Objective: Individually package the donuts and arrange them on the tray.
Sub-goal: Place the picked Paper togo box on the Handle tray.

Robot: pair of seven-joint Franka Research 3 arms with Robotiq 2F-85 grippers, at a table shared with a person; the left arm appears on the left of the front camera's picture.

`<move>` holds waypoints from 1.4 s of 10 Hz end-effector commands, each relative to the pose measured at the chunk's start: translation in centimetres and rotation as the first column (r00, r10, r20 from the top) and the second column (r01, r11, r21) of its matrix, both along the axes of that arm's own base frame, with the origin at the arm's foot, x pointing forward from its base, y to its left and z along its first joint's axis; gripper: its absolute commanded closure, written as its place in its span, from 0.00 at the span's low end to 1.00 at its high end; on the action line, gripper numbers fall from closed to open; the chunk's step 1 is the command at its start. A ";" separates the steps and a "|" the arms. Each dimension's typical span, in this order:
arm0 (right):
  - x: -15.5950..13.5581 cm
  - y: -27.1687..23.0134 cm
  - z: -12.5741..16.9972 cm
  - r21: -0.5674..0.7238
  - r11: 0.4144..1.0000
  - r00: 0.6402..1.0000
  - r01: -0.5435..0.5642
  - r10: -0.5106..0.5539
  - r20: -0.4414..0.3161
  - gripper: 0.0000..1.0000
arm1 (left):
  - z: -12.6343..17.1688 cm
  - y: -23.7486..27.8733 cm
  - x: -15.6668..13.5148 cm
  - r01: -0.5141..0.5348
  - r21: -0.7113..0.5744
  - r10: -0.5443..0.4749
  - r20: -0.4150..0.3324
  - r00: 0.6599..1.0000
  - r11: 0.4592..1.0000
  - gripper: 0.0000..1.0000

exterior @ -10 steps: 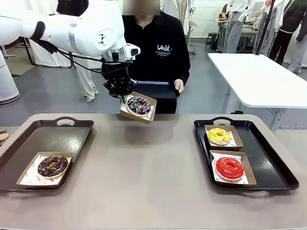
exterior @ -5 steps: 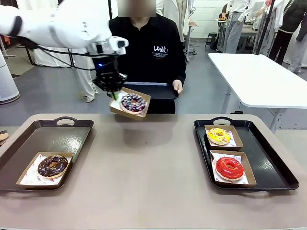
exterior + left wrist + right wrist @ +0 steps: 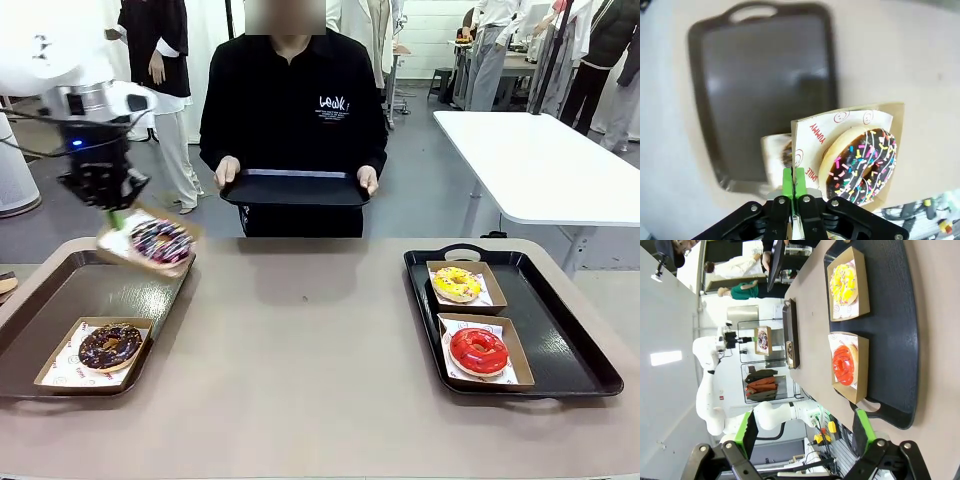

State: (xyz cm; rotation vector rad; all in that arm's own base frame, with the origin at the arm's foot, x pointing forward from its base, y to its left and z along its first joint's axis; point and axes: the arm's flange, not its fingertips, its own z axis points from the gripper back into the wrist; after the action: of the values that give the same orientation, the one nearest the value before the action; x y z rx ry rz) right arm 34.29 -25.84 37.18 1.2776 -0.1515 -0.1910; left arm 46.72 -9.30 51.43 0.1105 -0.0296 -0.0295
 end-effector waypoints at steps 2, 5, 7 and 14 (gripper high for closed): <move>0.0 -0.1 0.0 0.002 1.000 1.000 0.002 -0.002 0.000 0.00 | -2.7 4.8 1.2 -0.056 0.055 0.059 -0.051 0.997 0.997 0.99; 0.0 -0.1 0.0 0.002 1.000 1.000 0.002 -0.002 0.000 0.00 | -4.7 7.3 3.8 -0.047 -0.076 0.048 0.019 0.999 0.996 0.99; 0.0 -0.1 0.0 0.002 1.000 1.000 0.002 -0.002 0.000 0.00 | -6.6 7.5 5.7 -0.025 -0.089 0.027 0.025 0.999 0.996 0.99; 0.0 -0.1 0.0 0.002 1.000 1.000 0.002 -0.002 0.000 0.00 | -7.9 6.8 6.2 -0.030 -0.068 0.032 0.028 0.999 0.997 0.99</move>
State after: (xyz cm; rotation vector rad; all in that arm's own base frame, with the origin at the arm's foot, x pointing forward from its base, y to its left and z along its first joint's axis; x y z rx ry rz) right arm 34.28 -25.86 37.19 1.2775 -0.1518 -0.1912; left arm 53.39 -2.73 43.27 0.0446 -0.0611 0.0069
